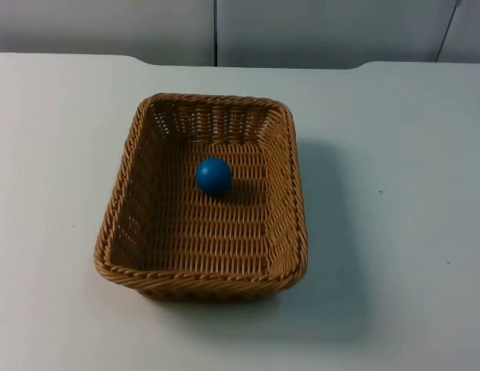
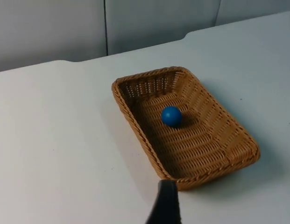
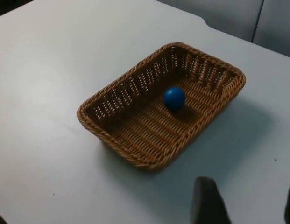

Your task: Pick up the basket with the left hand and place the ball into the basket with the right hand.

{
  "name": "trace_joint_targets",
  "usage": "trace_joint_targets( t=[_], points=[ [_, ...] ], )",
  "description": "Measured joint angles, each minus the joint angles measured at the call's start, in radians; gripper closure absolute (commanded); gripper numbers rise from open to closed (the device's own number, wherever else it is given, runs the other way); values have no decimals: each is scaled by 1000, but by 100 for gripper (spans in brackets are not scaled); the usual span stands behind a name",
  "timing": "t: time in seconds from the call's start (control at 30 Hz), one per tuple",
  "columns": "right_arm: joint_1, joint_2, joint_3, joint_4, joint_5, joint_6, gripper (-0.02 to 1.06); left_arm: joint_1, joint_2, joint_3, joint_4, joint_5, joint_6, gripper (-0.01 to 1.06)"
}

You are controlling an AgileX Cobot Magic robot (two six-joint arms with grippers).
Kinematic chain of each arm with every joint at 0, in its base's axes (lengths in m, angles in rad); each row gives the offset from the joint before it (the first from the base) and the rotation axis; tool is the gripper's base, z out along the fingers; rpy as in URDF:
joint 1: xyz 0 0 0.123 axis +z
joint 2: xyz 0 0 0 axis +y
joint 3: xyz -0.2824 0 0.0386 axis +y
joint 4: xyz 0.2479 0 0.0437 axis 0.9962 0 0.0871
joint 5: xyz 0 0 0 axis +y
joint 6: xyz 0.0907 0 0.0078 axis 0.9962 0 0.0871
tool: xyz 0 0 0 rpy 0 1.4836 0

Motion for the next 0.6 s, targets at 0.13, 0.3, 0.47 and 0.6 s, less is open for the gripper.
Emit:
trace_joint_targets(
  t=[0.13, 0.3, 0.47, 0.6],
  points=[
    [0, -109, 2, -60, 102, 42, 49, 0, -88, 0, 48, 45, -54, 37],
    [0, -229, 2, -98, 174, 71, 49, 0, -124, 0, 98, 83, -104, 37],
    [0, -320, 2, -101, 249, 77, 49, 0, -124, 59, 109, 98, -127, 37],
    [0, -354, 2, -104, 306, 79, 44, 0, -124, 108, 111, 104, -127, 37]
  ],
)
